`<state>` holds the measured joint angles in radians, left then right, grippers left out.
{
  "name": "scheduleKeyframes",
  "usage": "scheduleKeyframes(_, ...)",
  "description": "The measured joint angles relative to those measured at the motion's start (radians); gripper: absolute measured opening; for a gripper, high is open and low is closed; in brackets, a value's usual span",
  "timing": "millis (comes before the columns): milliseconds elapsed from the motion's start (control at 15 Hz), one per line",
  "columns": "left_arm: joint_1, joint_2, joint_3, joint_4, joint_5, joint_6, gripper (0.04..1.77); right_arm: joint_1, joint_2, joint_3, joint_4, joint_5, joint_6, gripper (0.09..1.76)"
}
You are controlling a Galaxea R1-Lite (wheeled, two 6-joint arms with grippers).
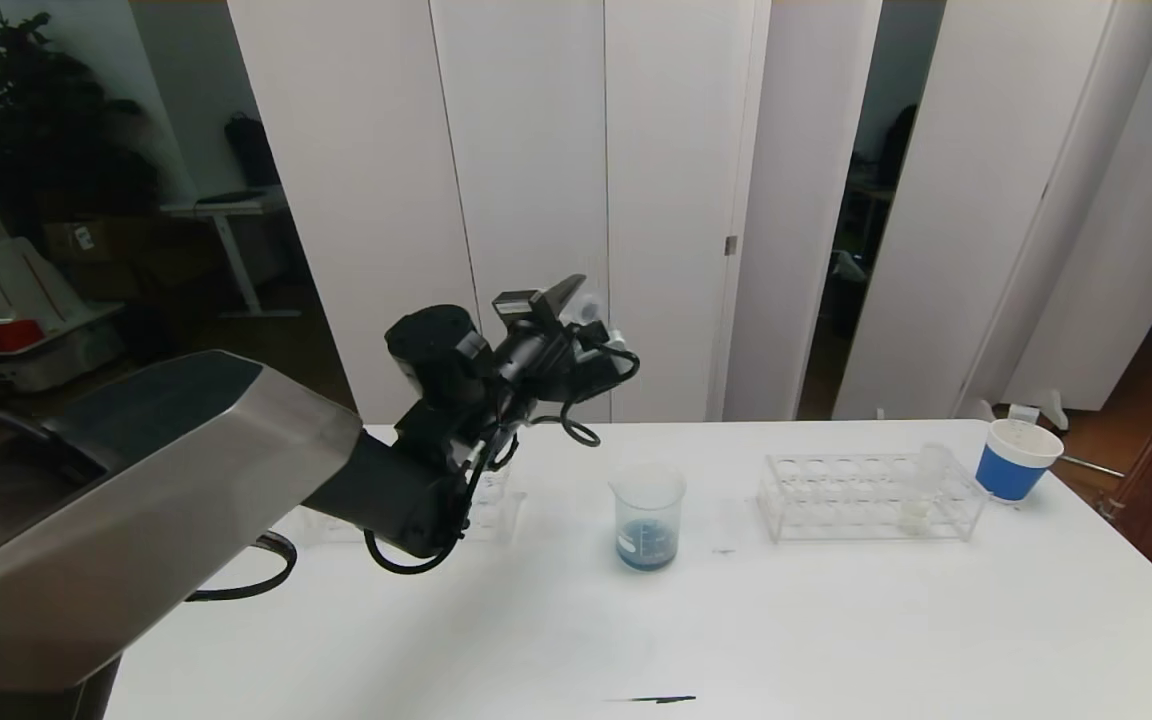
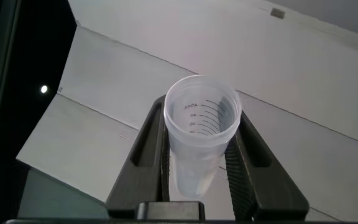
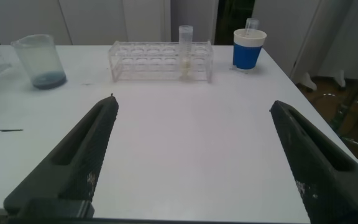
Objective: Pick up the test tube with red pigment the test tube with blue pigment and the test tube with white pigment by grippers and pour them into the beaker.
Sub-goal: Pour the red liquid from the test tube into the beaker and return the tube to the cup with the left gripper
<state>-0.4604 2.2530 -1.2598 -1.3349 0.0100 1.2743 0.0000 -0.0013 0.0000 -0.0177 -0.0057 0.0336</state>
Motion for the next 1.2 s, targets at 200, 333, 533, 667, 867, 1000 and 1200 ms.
scheduleKeyframes(200,0.000,-0.088,0.033,0.075,0.230,-0.171,0.60,0.000,0.000,0.000,0.000,0.000,0.000,1.75)
scheduleKeyframes(333,0.004,-0.151,0.061,0.196,0.381,-0.338,0.60,0.000,0.000,0.000,0.000,0.000,0.000,1.75)
scheduleKeyframes(533,0.024,-0.238,0.114,0.360,0.507,-0.581,0.60,0.000,0.000,0.000,0.000,0.000,0.000,1.75)
scheduleKeyframes(667,0.043,-0.278,0.149,0.436,0.519,-0.714,0.60,0.000,0.000,0.000,0.000,0.000,0.000,1.75)
scheduleKeyframes(867,0.067,-0.321,0.186,0.604,0.541,-0.899,0.60,0.000,0.000,0.000,0.000,0.000,0.000,1.75)
scheduleKeyframes(1000,0.087,-0.351,0.232,0.679,0.588,-0.986,0.60,0.000,0.000,0.000,0.000,0.000,0.000,1.75)
scheduleKeyframes(1200,0.107,-0.397,0.317,0.684,0.629,-1.020,0.60,0.000,0.000,0.000,0.000,0.000,0.000,1.75)
